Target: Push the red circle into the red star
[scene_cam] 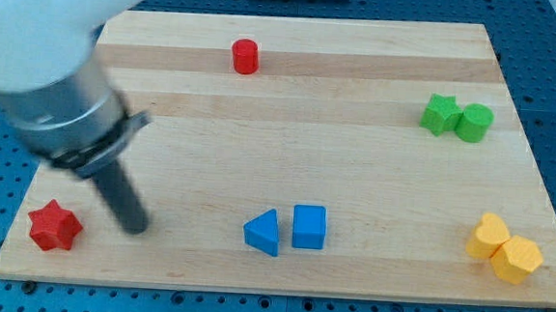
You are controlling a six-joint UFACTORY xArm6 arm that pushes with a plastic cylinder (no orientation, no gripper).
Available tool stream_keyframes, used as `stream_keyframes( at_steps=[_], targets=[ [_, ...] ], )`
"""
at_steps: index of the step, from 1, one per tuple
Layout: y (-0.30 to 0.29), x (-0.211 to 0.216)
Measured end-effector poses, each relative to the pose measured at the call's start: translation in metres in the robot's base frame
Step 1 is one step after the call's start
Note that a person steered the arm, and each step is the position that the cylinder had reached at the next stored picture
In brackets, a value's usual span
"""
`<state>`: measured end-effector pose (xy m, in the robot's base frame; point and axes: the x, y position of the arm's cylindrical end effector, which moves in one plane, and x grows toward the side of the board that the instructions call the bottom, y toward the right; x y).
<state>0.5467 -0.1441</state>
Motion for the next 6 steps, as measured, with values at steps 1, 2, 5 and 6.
stream_keyframes(
  at_steps=[1, 2, 5, 6],
  targets=[
    [0.068, -0.071],
    [0.149, -0.132],
    [0.116, -0.292],
    [0.080, -0.284]
  ],
)
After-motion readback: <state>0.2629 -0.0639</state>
